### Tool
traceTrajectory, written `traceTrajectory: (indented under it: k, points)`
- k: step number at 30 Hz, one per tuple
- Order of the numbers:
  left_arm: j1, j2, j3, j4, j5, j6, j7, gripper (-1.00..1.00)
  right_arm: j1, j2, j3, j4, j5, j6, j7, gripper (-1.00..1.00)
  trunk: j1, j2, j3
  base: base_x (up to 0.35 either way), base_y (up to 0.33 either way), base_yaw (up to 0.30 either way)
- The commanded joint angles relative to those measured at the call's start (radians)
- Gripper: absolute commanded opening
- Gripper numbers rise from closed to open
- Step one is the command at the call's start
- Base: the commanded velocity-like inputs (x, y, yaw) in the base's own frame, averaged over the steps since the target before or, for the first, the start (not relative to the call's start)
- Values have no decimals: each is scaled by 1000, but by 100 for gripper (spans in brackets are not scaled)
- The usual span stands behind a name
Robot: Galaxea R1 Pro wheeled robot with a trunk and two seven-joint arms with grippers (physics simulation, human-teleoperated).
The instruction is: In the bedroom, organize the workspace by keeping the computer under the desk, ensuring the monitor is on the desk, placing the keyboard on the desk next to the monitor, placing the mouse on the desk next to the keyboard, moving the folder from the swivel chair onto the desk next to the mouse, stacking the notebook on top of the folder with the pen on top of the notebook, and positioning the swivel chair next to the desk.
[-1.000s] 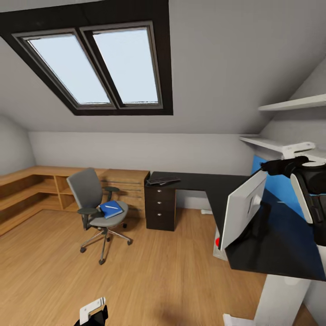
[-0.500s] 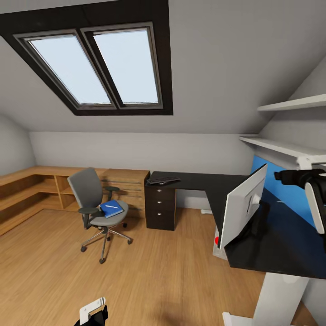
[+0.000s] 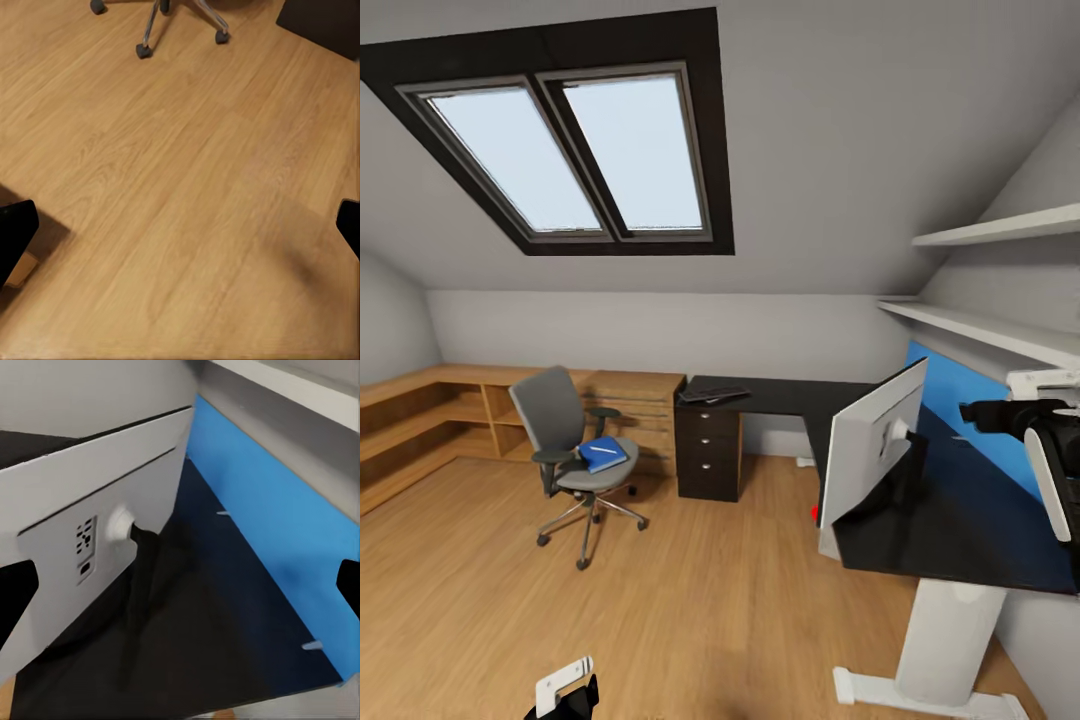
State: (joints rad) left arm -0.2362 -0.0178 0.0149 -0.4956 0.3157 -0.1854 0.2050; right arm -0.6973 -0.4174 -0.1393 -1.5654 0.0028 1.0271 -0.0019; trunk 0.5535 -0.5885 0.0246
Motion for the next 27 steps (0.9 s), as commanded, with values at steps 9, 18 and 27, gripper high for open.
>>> traceTrajectory:
  k: [9, 18, 27]
  points:
    - [0, -2, 1, 0, 5, -3, 1, 100, 75, 52, 1, 2, 2, -82, 0, 100, 0, -1, 0, -37, -54, 0]
    - [0, -2, 1, 5, 7, -2, -2, 100, 175, 174, 1, 218, 1, -431, -123, 100, 0, -1, 0, -2, -3, 0]
    - [0, -2, -1, 27, 8, -4, 0, 100, 186, 250, 6, 615, -3, -955, -187, 100, 0, -1, 0, 0, 0, 0]
